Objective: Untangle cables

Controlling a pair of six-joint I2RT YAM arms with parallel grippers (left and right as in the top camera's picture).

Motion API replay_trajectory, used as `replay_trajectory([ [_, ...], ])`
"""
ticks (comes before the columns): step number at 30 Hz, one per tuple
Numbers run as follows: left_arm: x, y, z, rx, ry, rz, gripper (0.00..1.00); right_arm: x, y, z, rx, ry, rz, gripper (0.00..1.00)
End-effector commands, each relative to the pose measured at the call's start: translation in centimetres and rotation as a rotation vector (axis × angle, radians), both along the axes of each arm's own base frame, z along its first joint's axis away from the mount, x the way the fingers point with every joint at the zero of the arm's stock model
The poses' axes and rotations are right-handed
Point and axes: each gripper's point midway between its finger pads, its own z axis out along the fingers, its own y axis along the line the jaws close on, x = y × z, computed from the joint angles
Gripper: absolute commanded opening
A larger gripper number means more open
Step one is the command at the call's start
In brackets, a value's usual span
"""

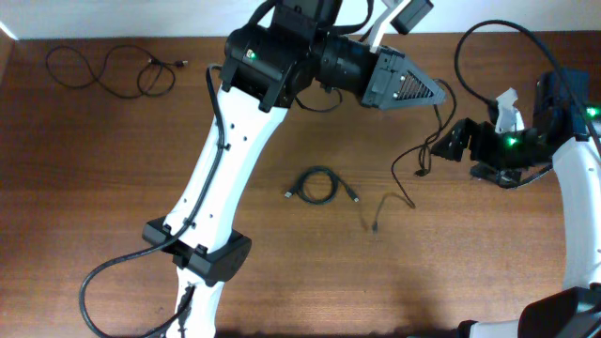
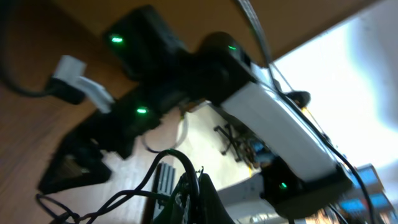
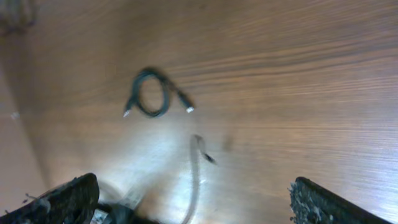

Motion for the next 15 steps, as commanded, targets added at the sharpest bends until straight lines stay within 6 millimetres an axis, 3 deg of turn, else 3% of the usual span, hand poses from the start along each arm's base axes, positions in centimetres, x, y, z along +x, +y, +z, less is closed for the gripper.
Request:
replay_trajectory([
  [1, 0.0, 0.8, 1.6, 0.019, -0.014, 0.091, 0.0, 0.0, 2.0, 1.4, 0.111, -0.062, 0.085, 0.98],
  [11, -0.3, 0.6, 1.6, 0.016, -0.014, 0.077, 0.0, -0.7, 2.1, 1.2, 0.101, -0.053, 0.124, 0.98],
  [15, -2.4, 0.8, 3.0, -0.054, 0.014, -0.046, 0.0, -0.2, 1.6, 0.8, 0.067, -0.066, 0.118, 0.98],
])
